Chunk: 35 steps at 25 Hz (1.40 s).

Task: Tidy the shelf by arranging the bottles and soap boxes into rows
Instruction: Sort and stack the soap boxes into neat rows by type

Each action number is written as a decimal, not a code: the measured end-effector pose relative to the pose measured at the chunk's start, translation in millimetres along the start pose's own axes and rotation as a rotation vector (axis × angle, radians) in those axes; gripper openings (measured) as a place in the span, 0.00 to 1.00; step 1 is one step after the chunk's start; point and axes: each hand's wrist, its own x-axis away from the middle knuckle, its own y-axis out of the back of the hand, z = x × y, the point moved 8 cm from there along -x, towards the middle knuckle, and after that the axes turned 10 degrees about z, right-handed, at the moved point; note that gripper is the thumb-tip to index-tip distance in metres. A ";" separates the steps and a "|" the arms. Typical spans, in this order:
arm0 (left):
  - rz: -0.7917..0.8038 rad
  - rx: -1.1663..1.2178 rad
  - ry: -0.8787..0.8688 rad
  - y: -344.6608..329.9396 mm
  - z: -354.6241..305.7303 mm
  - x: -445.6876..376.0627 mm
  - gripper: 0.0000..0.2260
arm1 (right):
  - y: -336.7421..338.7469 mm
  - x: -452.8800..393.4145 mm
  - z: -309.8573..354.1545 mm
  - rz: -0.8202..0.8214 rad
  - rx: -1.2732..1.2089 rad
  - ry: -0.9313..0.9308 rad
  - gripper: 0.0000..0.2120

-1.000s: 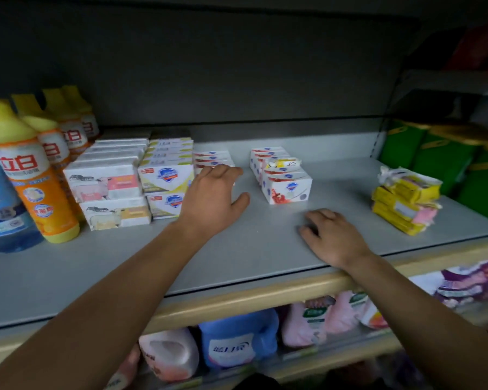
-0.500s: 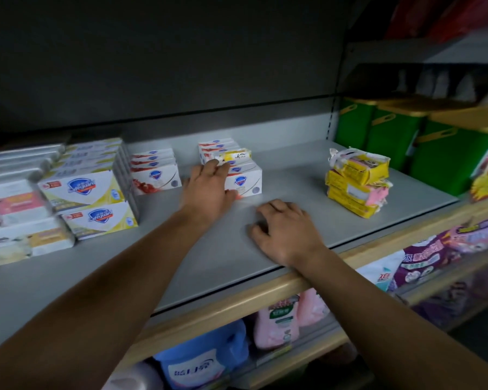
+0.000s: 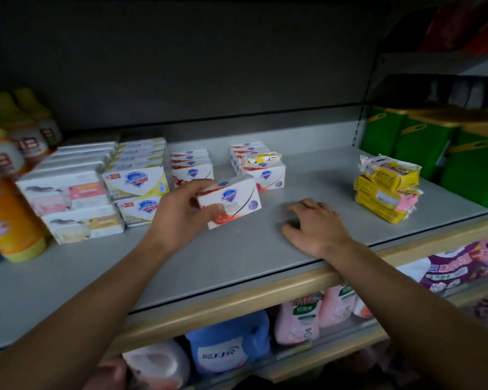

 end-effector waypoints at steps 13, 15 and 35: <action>0.017 0.685 0.192 16.0 36.9 14.5 0.05 | -1.5 -9.7 102.5 -0.110 -0.841 0.498 0.35; 0.067 0.812 0.193 11.4 31.8 15.2 0.05 | 3.3 -6.8 97.0 -0.168 -0.942 0.489 0.30; 0.013 0.939 0.351 2.4 40.3 19.7 0.09 | 11.9 6.1 99.5 -0.291 -0.895 0.527 0.32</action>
